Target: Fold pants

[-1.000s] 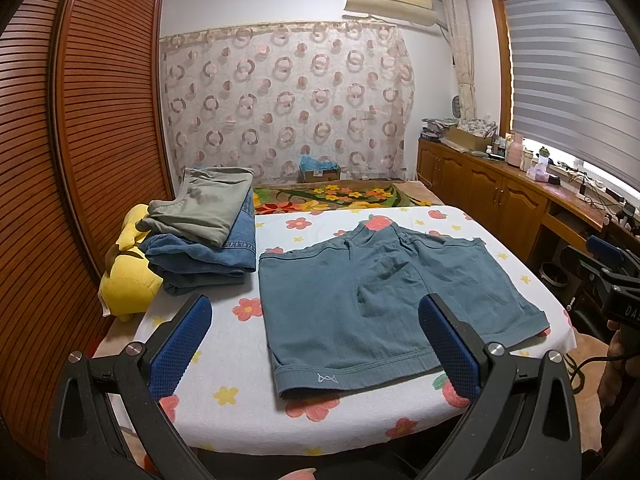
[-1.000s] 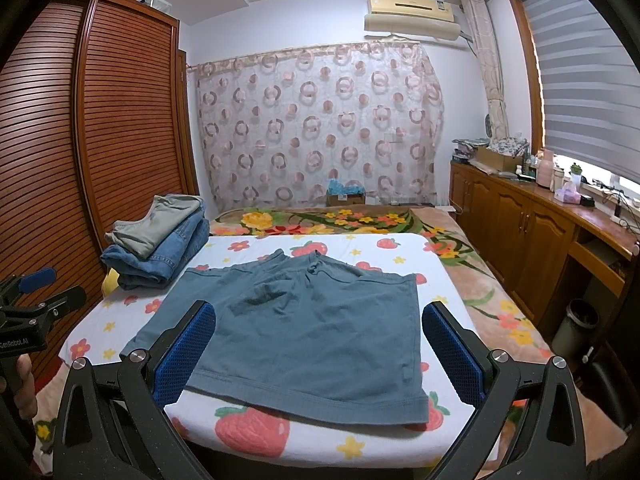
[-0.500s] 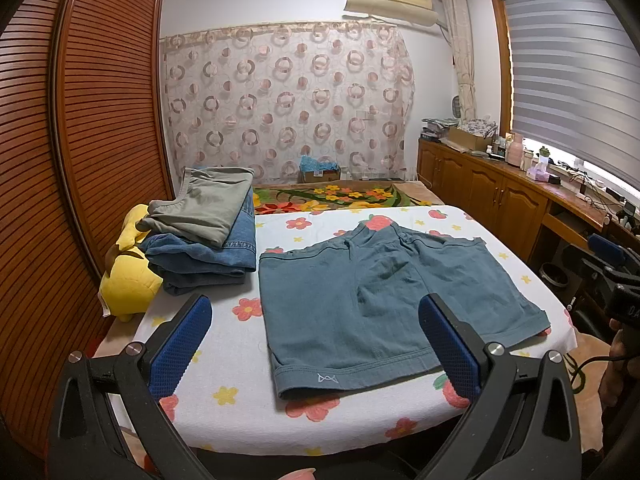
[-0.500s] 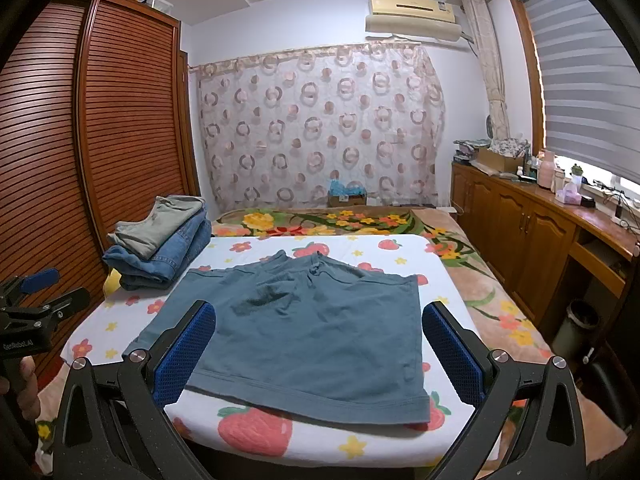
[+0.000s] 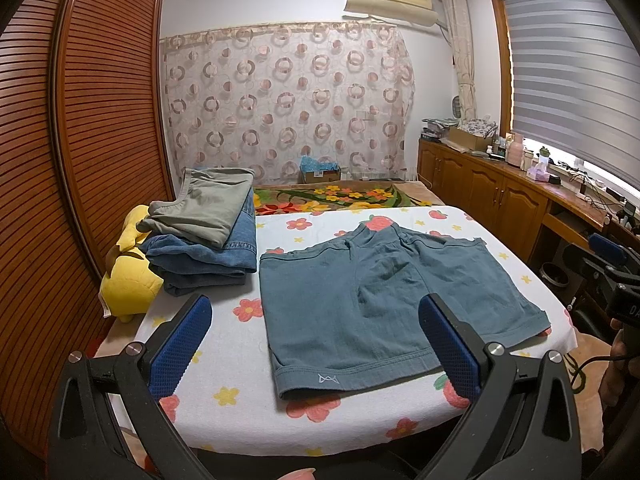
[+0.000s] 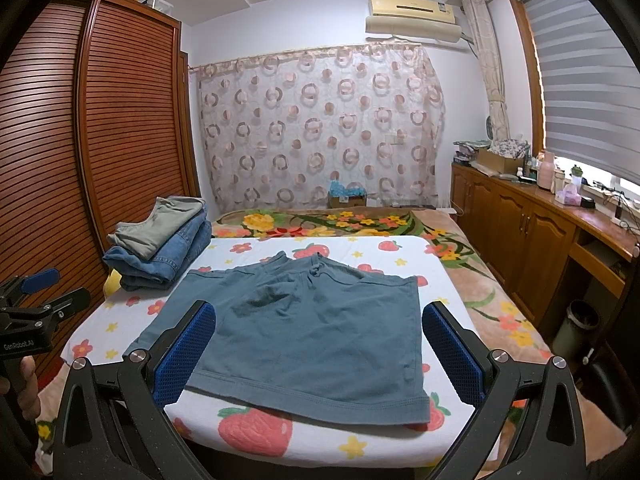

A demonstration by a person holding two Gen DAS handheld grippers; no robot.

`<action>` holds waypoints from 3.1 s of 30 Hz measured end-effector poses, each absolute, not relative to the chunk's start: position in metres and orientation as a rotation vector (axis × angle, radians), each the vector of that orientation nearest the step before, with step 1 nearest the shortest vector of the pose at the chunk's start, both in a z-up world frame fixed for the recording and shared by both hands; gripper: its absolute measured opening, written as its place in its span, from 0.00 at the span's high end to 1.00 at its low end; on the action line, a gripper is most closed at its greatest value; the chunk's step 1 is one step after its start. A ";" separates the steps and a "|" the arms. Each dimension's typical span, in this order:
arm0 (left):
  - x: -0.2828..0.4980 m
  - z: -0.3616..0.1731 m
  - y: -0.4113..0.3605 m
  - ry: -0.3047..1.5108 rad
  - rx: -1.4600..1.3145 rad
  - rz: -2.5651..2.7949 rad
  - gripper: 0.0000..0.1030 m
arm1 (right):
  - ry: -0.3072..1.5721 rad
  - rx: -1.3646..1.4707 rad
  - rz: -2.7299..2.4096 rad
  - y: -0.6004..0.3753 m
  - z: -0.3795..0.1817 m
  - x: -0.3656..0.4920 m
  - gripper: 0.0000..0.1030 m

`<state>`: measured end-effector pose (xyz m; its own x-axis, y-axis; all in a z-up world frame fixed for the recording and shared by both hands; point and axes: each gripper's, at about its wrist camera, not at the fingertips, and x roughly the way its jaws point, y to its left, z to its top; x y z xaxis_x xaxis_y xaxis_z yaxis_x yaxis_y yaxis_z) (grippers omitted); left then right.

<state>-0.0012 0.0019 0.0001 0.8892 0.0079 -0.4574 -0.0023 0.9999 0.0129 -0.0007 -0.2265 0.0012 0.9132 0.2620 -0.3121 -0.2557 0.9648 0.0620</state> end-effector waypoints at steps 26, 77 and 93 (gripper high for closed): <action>-0.004 -0.005 0.001 0.503 0.010 0.006 0.00 | 0.334 0.022 0.266 -0.227 0.000 0.002 0.00; 0.052 -0.119 0.056 0.802 -0.130 -0.071 0.45 | 0.587 -0.056 0.304 -0.242 -0.019 0.048 0.00; 0.049 -0.098 0.039 0.746 -0.114 -0.183 0.91 | 0.614 -0.080 0.298 -0.252 -0.022 0.051 0.00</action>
<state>0.0489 0.0387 -0.0978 0.7195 -0.2056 -0.6633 0.1249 0.9779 -0.1677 0.0514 -0.2523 -0.0217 0.7760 0.2517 -0.5783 -0.2990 0.9542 0.0141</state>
